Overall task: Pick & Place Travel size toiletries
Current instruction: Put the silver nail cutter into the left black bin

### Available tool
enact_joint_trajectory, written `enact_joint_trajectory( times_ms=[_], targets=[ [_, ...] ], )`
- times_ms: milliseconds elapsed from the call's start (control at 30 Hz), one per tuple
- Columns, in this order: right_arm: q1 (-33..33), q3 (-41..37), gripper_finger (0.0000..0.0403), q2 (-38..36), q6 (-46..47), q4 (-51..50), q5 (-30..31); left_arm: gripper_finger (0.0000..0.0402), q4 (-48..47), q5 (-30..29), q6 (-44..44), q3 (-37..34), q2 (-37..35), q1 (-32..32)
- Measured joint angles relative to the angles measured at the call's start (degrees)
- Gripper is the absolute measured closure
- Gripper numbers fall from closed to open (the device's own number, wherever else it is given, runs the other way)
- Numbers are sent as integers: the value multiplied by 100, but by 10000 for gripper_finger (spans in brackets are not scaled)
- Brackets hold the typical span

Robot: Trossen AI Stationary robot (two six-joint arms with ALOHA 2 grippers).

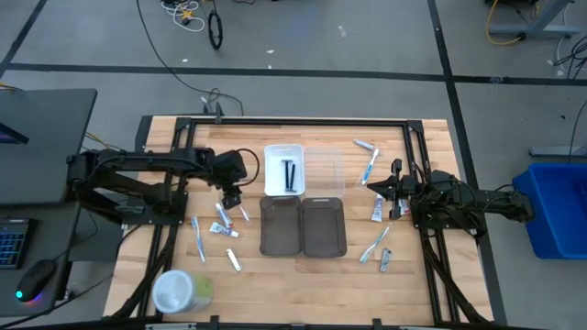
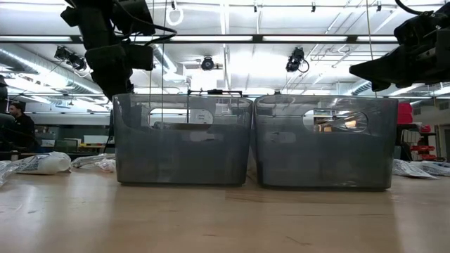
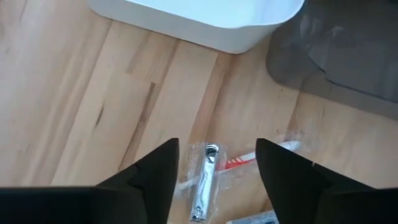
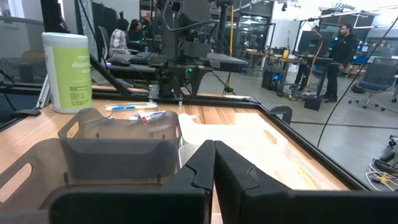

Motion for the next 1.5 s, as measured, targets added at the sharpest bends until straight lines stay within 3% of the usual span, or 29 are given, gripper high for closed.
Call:
enact_joint_trajectory(
  times_ms=[200, 633, 900, 1167, 1500],
  targets=[
    [1, 0, 389, 0, 0, 0, 0, 156, -206, -3, -195, -30, 4, -102],
    [0, -2, 389, -1, 0, 0, 0, 175, -154, -48, -480, -461, 6, -369],
    [-1, 1, 389, -2, 0, 0, 2, 173, 64, -480, -399, -532, 396, -378],
    [2, -1, 389, -2, 0, 0, -1, 174, 443, -355, -362, -529, 737, -378],
    [2, -2, 390, -2, 0, 0, 2, 147, 602, -297, -247, -527, 846, -378]
  ],
)
